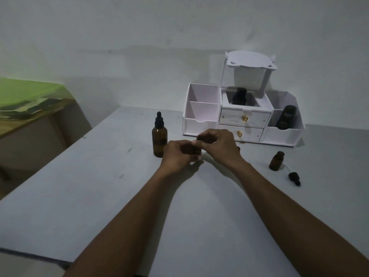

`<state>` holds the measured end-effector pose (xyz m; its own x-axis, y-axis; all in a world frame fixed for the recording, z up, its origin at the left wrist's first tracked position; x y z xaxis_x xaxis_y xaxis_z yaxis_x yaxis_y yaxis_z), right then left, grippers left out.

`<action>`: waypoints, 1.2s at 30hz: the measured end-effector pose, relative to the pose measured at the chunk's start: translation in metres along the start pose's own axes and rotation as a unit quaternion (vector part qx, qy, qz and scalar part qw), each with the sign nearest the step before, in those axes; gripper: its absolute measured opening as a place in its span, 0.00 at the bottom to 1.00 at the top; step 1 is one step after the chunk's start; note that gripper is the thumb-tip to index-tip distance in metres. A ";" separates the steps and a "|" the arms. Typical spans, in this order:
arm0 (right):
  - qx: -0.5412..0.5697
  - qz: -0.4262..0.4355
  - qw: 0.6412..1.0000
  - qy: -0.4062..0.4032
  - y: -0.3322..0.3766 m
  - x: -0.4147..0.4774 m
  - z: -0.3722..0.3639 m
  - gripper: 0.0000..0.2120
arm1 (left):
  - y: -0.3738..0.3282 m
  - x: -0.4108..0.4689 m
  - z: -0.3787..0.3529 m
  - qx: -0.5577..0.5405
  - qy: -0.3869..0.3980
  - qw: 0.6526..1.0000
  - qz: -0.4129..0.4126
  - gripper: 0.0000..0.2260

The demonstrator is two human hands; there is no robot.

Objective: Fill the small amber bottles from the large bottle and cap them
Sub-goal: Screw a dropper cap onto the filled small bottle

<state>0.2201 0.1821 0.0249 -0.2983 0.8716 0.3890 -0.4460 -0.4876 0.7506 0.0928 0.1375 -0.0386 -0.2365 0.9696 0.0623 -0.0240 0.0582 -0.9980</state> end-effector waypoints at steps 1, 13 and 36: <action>-0.001 -0.003 1.000 -0.006 -0.001 0.000 0.000 0.12 | 0.000 0.000 -0.001 -0.003 0.000 1.000 0.002 0.11; 0.004 0.059 0.998 0.004 0.004 0.002 0.005 0.13 | -0.004 -0.002 0.002 0.029 0.029 0.999 -0.004 0.13; -0.012 0.057 0.998 -0.005 0.002 0.007 0.006 0.11 | -0.009 -0.008 0.002 -0.010 -0.017 1.000 0.004 0.12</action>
<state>0.2220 0.1879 0.0322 -0.3389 0.8113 0.4764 -0.4306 -0.5840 0.6881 0.0931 0.1284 -0.0297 -0.2697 0.9615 0.0534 -0.0017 0.0550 -0.9985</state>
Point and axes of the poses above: each hand's wrist, its own x-axis towards the middle knuckle, its own z-axis out of the back of the hand, y = z × x, the point moved 9 cm from there along x, towards the middle knuckle, and after that the axes turned 2 degrees about -z, right-handed, at the moved point
